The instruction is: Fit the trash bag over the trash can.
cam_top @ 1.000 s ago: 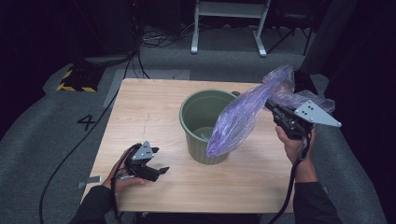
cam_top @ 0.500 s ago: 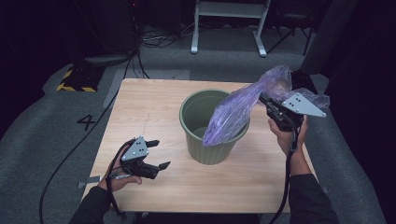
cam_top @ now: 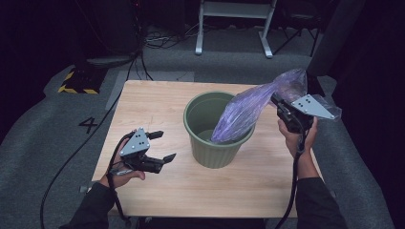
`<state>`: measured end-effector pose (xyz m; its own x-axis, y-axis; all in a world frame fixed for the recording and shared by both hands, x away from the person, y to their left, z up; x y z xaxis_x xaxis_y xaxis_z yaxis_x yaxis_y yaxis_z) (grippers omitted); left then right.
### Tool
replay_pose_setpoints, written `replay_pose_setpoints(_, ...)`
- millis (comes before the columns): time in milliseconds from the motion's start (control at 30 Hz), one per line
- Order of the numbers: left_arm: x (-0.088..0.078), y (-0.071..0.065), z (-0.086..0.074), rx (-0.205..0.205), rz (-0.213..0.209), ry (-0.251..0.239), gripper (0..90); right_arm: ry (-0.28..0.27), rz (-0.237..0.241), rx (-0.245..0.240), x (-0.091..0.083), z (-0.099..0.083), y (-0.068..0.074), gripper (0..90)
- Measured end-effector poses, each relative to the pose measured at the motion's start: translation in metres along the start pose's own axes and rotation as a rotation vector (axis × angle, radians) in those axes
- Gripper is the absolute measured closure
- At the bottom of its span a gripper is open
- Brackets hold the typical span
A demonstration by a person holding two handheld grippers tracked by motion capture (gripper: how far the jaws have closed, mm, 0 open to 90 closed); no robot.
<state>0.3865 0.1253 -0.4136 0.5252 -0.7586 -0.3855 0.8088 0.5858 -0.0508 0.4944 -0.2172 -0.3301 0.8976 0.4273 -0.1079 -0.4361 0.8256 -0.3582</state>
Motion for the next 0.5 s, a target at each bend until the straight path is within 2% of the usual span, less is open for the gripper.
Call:
replay_pose_setpoints(100, 0.002, 0.0, 0.009, 0.009, 0.003, -0.017, 16.8, -0.007, 0.019, 0.002, 0.0, -0.001, 0.003, 89.7)
replay_pose_setpoints(167, 0.004, -0.001, 0.012, -0.003, -0.015, -0.012, 16.9, -0.014, 0.035, -0.018, -0.001, 0.0, 0.009, 89.7)
replay_pose_setpoints(267, 0.006, -0.002, 0.02, -0.004, -0.01, -0.021, 17.0, -0.012, 0.05, -0.059, -0.003, 0.001, 0.018, 89.6)
replay_pose_setpoints(333, 0.007, -0.004, 0.023, 0.011, -0.004, -0.032, 17.6, -0.014, 0.067, -0.088, -0.004, 0.002, 0.027, 89.5)
replay_pose_setpoints(400, 0.013, -0.004, 0.025, 0.012, -0.013, -0.012, 17.6, -0.017, 0.075, -0.109, -0.004, 0.002, 0.033, 89.3)
replay_pose_setpoints(500, 0.018, -0.004, 0.032, 0.002, -0.016, -0.019, 17.3, -0.026, 0.104, -0.118, -0.004, 0.002, 0.042, 88.8)
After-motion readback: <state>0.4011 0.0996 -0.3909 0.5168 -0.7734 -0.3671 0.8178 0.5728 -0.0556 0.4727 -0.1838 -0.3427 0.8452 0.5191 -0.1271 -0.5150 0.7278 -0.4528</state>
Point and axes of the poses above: each handheld gripper's, and its own axes: x roughly forward along the jaws, z roughly out of its top, y roughly to its left, the point moved 9 cm from there along x, roughly forward along the jaws, and after that the axes turned 9 degrees about -x, right-handed, at the moved point
